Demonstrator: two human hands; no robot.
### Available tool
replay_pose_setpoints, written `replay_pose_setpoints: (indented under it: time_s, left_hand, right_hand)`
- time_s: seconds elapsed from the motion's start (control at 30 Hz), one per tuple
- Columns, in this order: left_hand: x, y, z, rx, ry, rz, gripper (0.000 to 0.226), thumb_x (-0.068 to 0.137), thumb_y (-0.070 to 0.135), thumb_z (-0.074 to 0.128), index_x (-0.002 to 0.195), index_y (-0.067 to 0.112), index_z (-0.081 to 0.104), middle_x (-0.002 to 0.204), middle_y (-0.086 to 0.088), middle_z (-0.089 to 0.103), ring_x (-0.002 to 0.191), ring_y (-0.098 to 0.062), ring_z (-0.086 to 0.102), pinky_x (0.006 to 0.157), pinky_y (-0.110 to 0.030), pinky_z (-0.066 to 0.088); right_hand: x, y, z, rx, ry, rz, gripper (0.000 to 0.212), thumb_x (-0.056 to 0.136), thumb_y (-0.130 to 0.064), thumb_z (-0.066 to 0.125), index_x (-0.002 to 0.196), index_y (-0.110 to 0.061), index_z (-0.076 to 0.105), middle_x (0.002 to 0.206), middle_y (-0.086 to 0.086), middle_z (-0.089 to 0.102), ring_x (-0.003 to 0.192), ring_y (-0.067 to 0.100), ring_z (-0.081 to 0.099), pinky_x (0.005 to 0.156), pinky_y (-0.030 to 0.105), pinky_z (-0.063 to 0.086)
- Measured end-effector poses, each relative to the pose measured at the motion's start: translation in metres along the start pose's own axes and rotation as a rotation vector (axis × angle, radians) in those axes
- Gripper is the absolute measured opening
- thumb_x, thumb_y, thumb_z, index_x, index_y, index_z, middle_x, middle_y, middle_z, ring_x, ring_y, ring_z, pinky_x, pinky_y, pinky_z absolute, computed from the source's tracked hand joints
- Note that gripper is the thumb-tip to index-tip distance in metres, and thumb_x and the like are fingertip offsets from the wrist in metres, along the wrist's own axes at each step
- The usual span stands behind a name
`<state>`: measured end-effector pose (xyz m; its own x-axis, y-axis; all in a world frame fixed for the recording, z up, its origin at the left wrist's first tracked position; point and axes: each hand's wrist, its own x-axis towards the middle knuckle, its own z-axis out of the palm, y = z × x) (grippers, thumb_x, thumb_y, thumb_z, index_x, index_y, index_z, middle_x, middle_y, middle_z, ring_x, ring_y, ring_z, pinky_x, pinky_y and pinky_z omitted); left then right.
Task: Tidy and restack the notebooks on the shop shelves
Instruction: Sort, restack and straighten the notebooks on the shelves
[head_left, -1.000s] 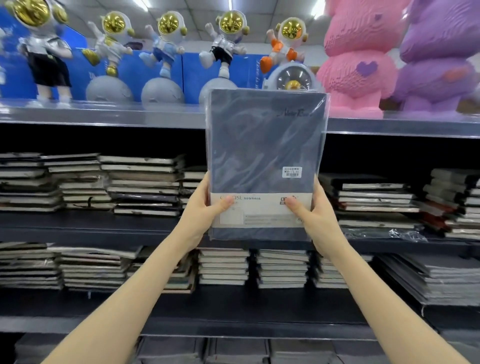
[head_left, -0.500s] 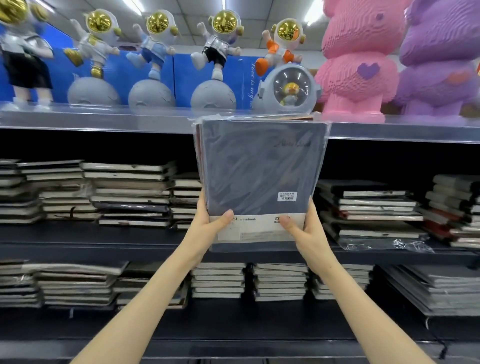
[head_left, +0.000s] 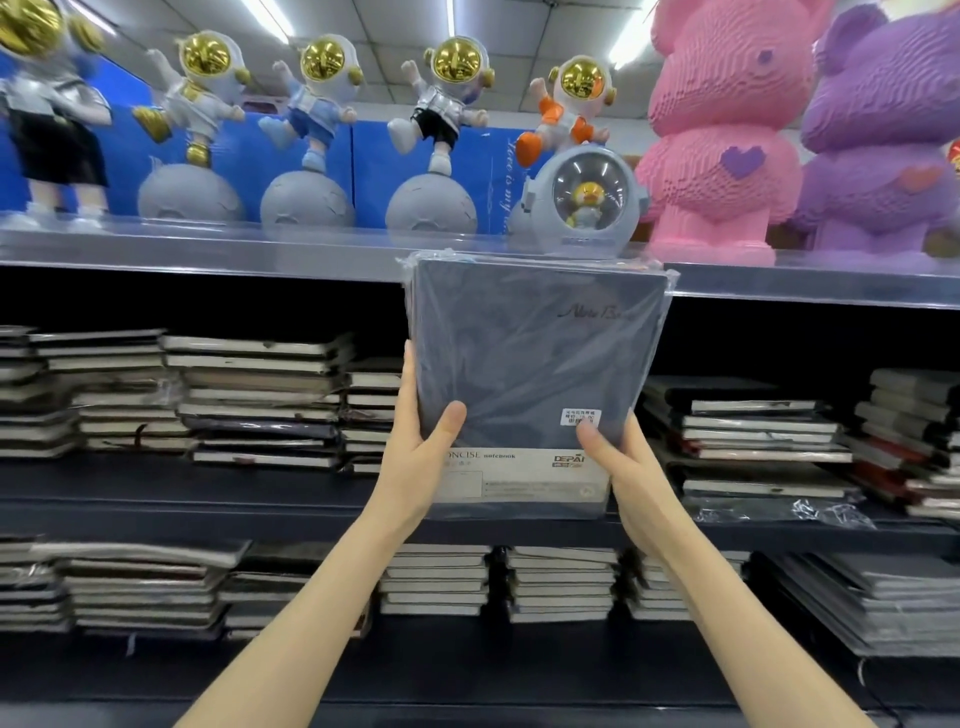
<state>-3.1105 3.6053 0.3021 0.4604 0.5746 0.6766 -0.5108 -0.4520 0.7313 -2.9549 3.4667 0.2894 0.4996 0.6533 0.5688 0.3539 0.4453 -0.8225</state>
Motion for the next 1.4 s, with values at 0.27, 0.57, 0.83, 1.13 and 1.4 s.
replay_pose_setpoints:
  time_s: [0.27,0.57,0.83,1.13,1.4]
  left_hand:
    - [-0.009,-0.008,-0.006,0.044,-0.065,-0.105,0.077,0.088,0.032,0.053,0.151,0.030,0.009,0.153,0.012,0.027,0.136,-0.003,0.033,0.103,-0.009,0.034]
    - [-0.024,0.034,0.016,0.010,0.024,-0.051,0.058,0.097,0.016,0.049,0.148,0.031,0.024,0.143,0.014,0.043,0.125,0.003,0.045,0.097,-0.011,0.041]
    - [-0.066,0.046,0.041,0.051,-0.017,-0.264,0.052,0.096,0.021,0.053,0.141,0.041,0.035,0.130,0.019,0.056,0.119,-0.006,0.054,0.106,-0.037,0.041]
    - [-0.064,0.014,0.059,0.230,-0.067,-0.595,0.048,0.073,0.053,0.061,0.119,0.041,0.053,0.111,0.012,0.066,0.103,-0.020,0.064,0.094,-0.046,0.049]
    - [-0.032,-0.009,0.067,0.398,-0.135,-0.668,0.070,0.072,0.058,0.054,0.133,0.025,0.041,0.125,0.004,0.061,0.110,-0.025,0.059,0.098,-0.043,0.046]
  right_hand:
    - [-0.006,-0.011,0.014,0.002,0.087,-0.043,0.057,0.091,-0.035,0.059,0.143,-0.030,0.036,0.135,-0.013,0.055,0.124,0.004,0.052,0.110,0.038,0.039]
    - [-0.032,-0.048,0.013,0.012,0.255,-0.071,0.050,0.091,-0.031,0.060,0.139,-0.025,0.044,0.128,-0.008,0.061,0.118,0.009,0.057,0.103,0.039,0.045]
    - [-0.084,-0.056,-0.008,-0.030,0.326,0.038,0.036,0.093,-0.028,0.057,0.129,-0.024,0.054,0.112,-0.010,0.069,0.102,0.003,0.065,0.087,0.026,0.054]
    - [-0.076,-0.034,-0.041,-0.169,0.379,0.412,0.023,0.091,-0.036,0.062,0.110,-0.023,0.060,0.101,-0.002,0.070,0.094,0.021,0.067,0.088,0.046,0.054]
    - [-0.031,-0.013,-0.058,-0.201,0.396,0.672,0.049,0.086,-0.037,0.069,0.119,-0.007,0.051,0.110,0.009,0.065,0.091,0.028,0.065,0.075,0.039,0.057]
